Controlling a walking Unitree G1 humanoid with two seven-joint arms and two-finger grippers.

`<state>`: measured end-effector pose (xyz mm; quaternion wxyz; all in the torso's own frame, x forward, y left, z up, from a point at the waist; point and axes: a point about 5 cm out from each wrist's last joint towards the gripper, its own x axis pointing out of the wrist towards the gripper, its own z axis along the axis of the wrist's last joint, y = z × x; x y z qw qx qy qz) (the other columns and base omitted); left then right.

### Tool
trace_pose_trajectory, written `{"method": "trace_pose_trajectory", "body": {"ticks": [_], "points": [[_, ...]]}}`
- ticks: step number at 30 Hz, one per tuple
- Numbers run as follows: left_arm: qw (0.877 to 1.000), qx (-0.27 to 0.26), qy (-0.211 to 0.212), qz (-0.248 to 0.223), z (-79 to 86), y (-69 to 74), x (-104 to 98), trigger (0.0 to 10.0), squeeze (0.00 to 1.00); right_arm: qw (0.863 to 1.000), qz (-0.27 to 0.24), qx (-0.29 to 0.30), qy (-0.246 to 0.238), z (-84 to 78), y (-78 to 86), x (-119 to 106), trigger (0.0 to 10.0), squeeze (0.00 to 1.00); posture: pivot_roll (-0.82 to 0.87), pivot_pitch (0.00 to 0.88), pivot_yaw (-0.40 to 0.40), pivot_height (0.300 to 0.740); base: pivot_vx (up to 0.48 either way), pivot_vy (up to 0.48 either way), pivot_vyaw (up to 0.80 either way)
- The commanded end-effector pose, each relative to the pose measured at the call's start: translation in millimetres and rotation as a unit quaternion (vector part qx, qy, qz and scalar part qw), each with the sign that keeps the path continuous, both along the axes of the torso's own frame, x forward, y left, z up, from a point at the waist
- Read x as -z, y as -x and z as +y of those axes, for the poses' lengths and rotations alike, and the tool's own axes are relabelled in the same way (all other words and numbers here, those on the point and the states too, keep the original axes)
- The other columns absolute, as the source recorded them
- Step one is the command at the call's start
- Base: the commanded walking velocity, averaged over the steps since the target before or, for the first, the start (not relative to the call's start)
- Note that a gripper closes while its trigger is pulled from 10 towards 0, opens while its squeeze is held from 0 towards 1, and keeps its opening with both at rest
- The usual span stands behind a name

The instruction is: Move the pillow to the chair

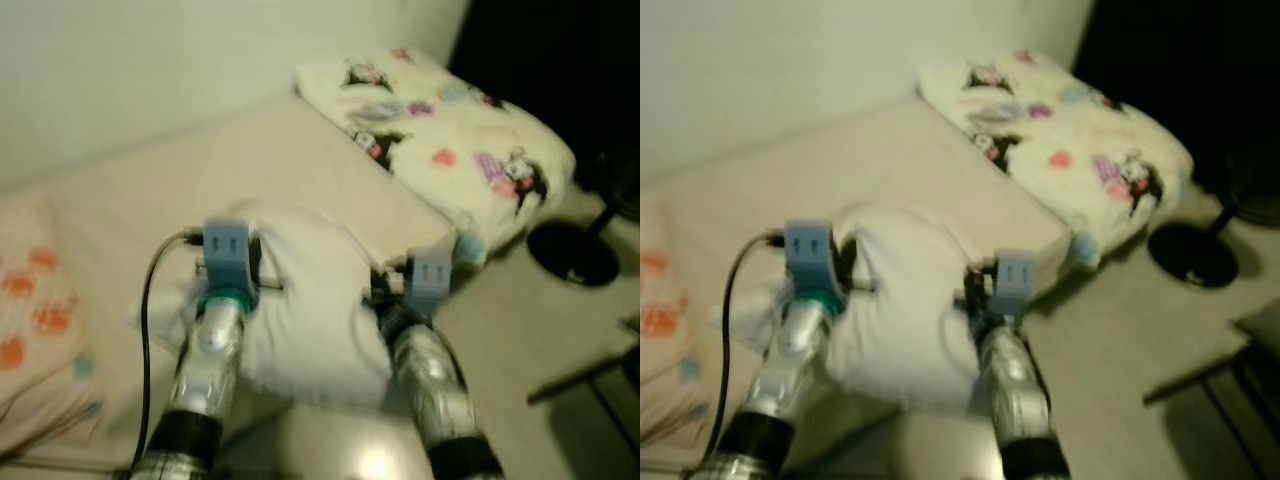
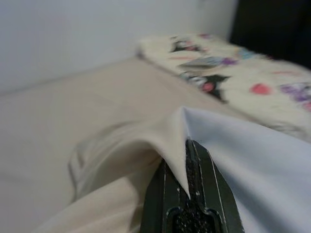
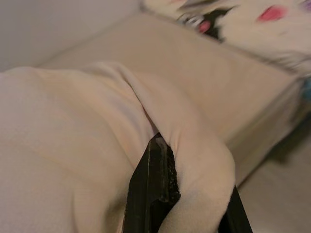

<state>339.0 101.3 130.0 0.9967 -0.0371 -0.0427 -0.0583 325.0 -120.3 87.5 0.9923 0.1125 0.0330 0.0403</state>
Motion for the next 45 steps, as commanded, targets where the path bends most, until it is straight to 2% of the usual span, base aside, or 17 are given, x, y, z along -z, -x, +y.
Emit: {"method": "trace_pose_trajectory", "body": {"ticks": [1,9,24,45], "points": [[0.999,0.023,0.002,-0.032,-7.8,-1.2,-14,10.0,0.00,0.998,-0.059,0.009,-0.007,-1.9,-4.7,-23,10.0,0.00,0.00,0.000,0.088,0.740,0.000,0.000,-0.80],[0.999,0.033,-0.005,-0.024,-12.4,-1.9,-11,10.0,0.00,0.998,-0.056,0.011,-0.003,-4.6,-1.5,-20,10.0,0.00,0.00,0.000,0.088,0.740,0.000,0.000,-0.80],[0.998,0.041,0.002,-0.051,-17.3,-3.9,-22,10.0,0.00,0.997,-0.070,0.017,-0.001,-6.3,-1.7,-28,10.0,0.00,0.00,0.000,0.102,0.740,0.000,0.000,-0.80],[0.998,0.056,-0.001,-0.039,-25.4,-3.5,-17,10.0,0.00,0.997,-0.068,0.016,0.017,-7.3,0.8,-25,10.0,0.00,-0.01,0.000,0.112,0.740,0.000,0.000,-0.80]]}}
